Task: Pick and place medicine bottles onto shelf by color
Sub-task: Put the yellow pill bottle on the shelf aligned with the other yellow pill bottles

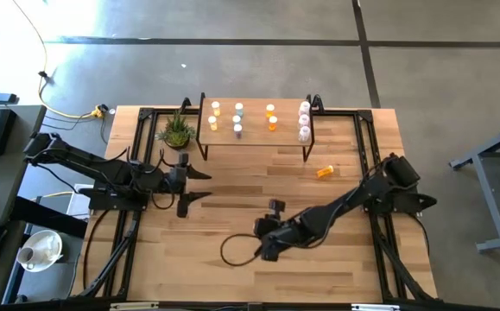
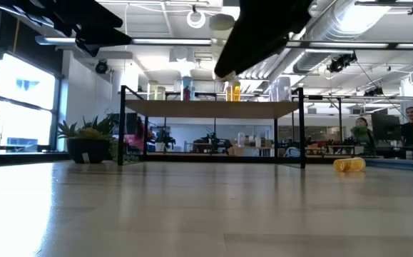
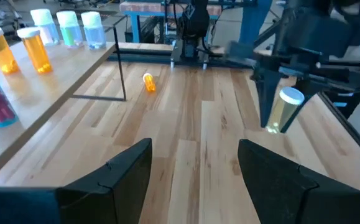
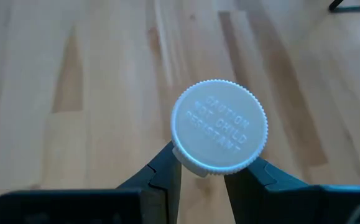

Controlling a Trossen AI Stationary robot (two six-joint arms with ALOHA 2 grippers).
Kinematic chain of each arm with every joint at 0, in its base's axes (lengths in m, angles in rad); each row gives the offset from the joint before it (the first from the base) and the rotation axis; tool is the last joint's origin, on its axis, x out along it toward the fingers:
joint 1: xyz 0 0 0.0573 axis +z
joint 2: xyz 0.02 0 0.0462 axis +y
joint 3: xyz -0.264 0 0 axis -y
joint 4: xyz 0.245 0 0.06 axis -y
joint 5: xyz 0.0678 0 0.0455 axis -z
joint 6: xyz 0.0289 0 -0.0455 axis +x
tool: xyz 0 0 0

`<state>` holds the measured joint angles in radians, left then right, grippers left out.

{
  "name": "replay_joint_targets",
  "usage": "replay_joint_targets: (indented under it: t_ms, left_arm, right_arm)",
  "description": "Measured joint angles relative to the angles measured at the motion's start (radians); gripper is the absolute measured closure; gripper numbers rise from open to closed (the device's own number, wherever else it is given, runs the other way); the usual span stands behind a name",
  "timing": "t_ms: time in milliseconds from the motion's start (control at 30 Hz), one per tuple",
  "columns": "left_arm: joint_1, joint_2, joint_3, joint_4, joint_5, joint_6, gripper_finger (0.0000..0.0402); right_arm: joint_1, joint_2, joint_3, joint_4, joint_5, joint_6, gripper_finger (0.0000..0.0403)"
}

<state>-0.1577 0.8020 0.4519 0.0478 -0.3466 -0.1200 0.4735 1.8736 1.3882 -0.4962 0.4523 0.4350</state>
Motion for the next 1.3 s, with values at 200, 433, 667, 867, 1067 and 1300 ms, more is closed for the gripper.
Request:
replay_joint_targets:
  t_ms: [200,433,667,867,1067,1300]
  left_arm:
    - [0.000,0.068,0.000,0.032,0.000,0.001,0.0172]
    - [0.000,0.188,0.000,0.162,0.050,0.064,0.0172]
    - [0.000,0.306,0.000,0.317,0.088,0.082,0.0172]
    - [0.000,0.399,0.000,0.443,0.131,0.090,0.0172]
    - [0.000,0.470,0.000,0.557,0.156,0.090,0.0172]
    - [0.000,0.520,0.000,0.651,0.156,0.089,0.0172]
  right_arm:
    - [-0.058,0.000,0.003,0.043,-0.001,-0.054,0.0315]
    - [-0.115,0.000,0.003,0.127,-0.074,-0.122,0.0315]
    - [-0.161,0.000,0.003,0.212,-0.148,-0.172,0.0315]
    - [-0.189,0.000,0.003,0.258,-0.175,-0.175,0.0315]
    - [-0.206,0.000,0.003,0.262,-0.175,-0.183,0.0315]
    - [-0.206,0.000,0.003,0.278,-0.175,-0.193,0.0315]
